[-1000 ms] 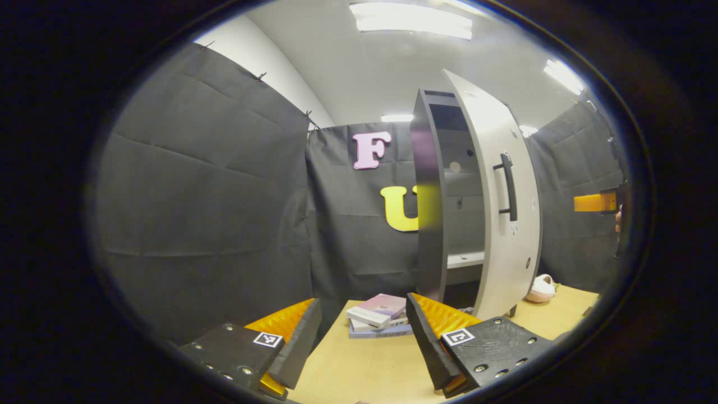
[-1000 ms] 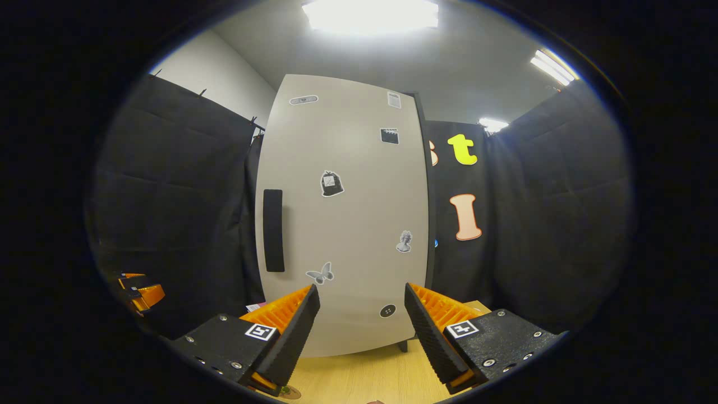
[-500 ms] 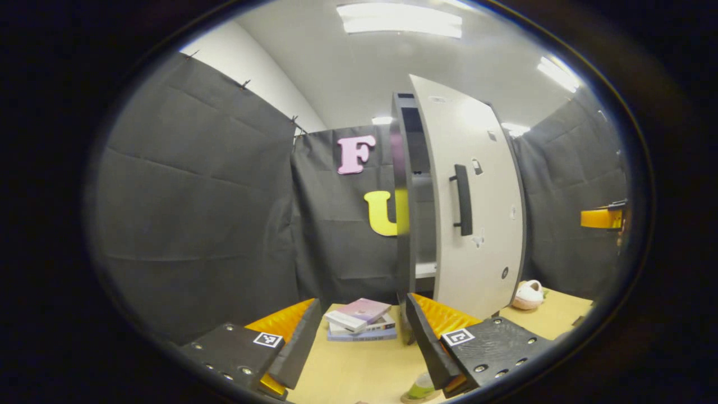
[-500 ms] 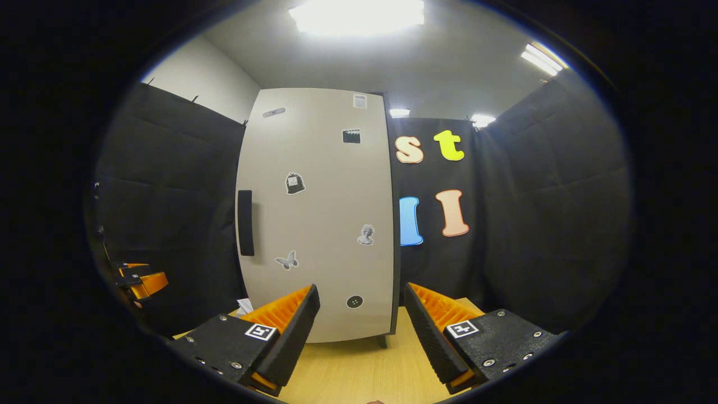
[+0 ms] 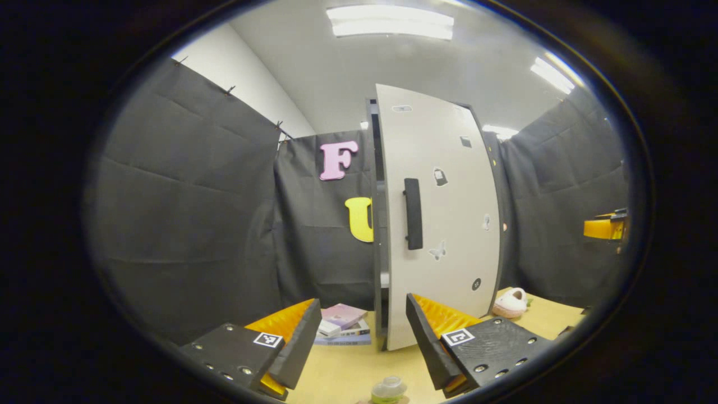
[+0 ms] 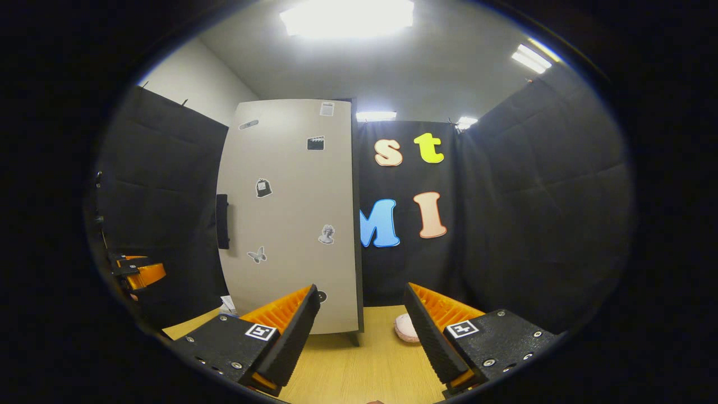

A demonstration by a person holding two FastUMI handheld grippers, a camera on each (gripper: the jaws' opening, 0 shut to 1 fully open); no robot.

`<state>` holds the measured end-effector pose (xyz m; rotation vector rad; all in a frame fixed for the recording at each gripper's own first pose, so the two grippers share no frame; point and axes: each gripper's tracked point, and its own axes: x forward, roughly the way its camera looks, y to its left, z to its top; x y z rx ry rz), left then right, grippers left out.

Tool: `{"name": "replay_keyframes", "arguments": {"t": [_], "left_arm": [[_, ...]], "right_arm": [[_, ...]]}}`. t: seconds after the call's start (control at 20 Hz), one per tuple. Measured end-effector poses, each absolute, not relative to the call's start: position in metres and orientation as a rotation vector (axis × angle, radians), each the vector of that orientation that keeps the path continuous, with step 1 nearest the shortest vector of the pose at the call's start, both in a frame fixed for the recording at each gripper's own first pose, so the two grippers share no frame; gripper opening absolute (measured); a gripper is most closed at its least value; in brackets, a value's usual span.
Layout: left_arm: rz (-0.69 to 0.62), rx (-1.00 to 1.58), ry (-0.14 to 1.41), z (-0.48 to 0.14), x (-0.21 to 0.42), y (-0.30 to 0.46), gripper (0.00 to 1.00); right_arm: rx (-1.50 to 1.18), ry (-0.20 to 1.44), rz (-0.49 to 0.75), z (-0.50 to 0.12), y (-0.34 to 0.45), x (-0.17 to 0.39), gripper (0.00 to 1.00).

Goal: Open the cabinet door with the right hand, grasp the bottle in the cabinet with the left hand and place it on the coaster, then close the cabinet door with the right hand.

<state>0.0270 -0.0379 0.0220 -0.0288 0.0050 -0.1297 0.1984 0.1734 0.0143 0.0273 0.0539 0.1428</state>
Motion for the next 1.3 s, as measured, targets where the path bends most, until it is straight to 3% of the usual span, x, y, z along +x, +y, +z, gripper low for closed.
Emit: {"name": "replay_keyframes", "arguments": {"t": [1.3], "left_arm": [[-0.087,-0.024,-0.012,0.041,0.003,-0.031,0.92]], "right_arm": [[0.032,0.018,0.092,0.015,0.146,0.195,0.94]]}}
